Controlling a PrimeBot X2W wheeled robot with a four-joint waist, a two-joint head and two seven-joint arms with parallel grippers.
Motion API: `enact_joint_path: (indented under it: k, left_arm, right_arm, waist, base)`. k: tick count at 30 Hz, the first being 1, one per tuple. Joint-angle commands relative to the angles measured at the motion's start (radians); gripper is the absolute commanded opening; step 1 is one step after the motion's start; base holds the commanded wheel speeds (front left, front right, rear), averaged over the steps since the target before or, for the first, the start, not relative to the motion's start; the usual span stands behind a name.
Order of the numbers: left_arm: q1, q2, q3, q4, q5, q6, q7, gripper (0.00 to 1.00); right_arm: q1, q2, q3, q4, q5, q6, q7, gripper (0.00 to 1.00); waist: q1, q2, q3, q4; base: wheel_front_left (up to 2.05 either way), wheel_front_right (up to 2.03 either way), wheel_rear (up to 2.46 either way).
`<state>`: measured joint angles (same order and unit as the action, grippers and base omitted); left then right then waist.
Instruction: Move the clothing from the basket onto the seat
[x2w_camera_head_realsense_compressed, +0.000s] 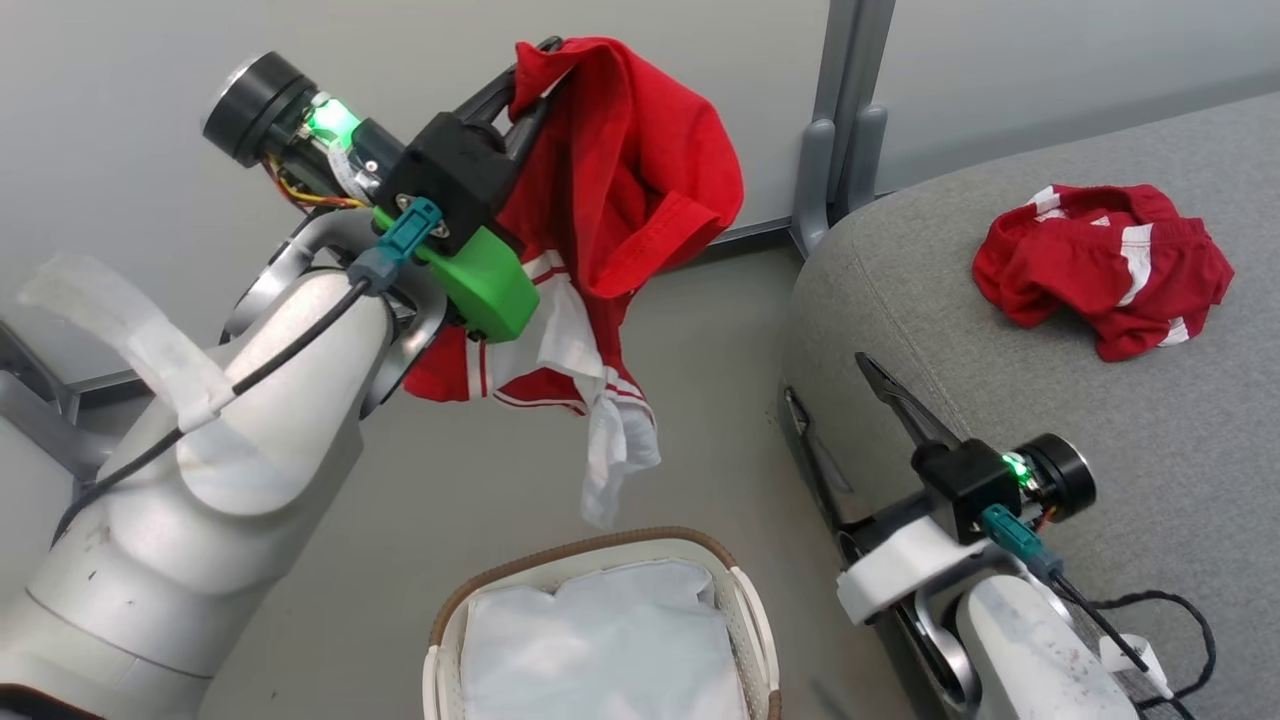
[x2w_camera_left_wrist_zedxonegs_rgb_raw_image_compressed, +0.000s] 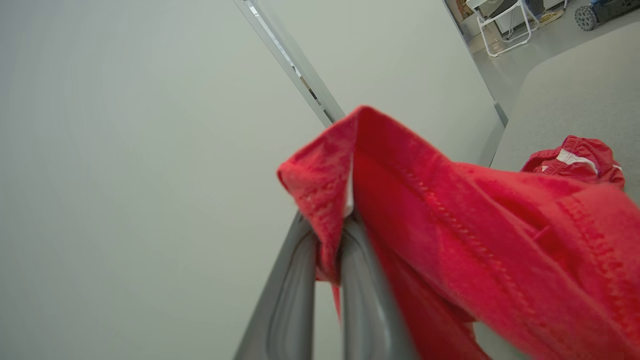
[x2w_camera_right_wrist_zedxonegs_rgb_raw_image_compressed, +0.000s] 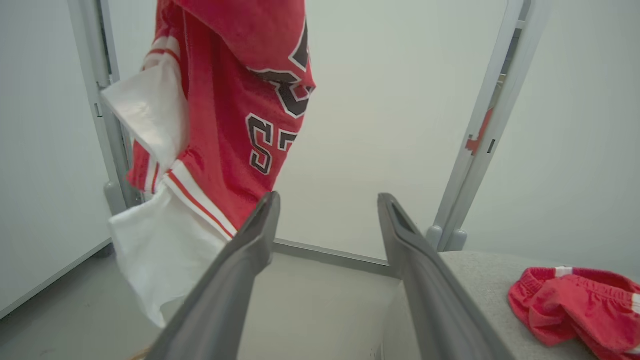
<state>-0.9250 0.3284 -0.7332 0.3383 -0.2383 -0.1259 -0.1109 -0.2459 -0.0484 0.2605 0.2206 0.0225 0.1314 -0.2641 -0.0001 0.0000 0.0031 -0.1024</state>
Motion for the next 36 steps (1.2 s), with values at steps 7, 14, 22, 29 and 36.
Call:
enact_joint_path:
  k: [7, 14, 22, 29, 36]
  left_arm:
    - [-0.069, -0.054, -0.038, 0.004, 0.001, 0.001, -0.002, 0.00]
    - [-0.107, -0.116, -0.086, 0.009, -0.005, -0.001, 0.002, 0.00]
    - [-0.117, -0.146, -0.128, -0.024, -0.028, -0.003, 0.011, 0.00]
    - [-0.075, -0.136, -0.135, -0.050, -0.067, -0.002, 0.013, 0.00]
    - [0.003, -0.087, -0.101, -0.009, -0.117, 0.024, -0.015, 0.00]
  right_arm:
    - [-0.115, -0.004, 0.128, 0.043, 0.050, -0.001, -0.001, 1.00]
    - [-0.169, -0.004, 0.217, 0.120, 0.084, -0.002, 0.000, 1.00]
    - [-0.205, -0.003, 0.144, 0.153, 0.054, -0.001, 0.000, 1.00]
    - [-0.242, -0.004, 0.142, 0.212, 0.091, -0.001, -0.001, 0.00]
    - [-0.221, -0.004, 0.121, 0.211, 0.109, -0.001, -0.001, 0.00]
  waist:
    - [0.0001, 0.0000, -0.007, 0.024]
    - [0.0001, 0.0000, -0.020, 0.062]
    - [0.0001, 0.0000, -0.025, 0.095]
    - [0.0001, 0.0000, -0.026, 0.119]
    - [0.0001, 0.0000, -0.020, 0.122]
  base:
    - [0.00, 0.00, 0.00]
    - [0.00, 0.00, 0.00]
    - [0.00, 0.00, 0.00]
    - [0.00, 0.00, 0.00]
    - [0.00, 0.00, 0.00]
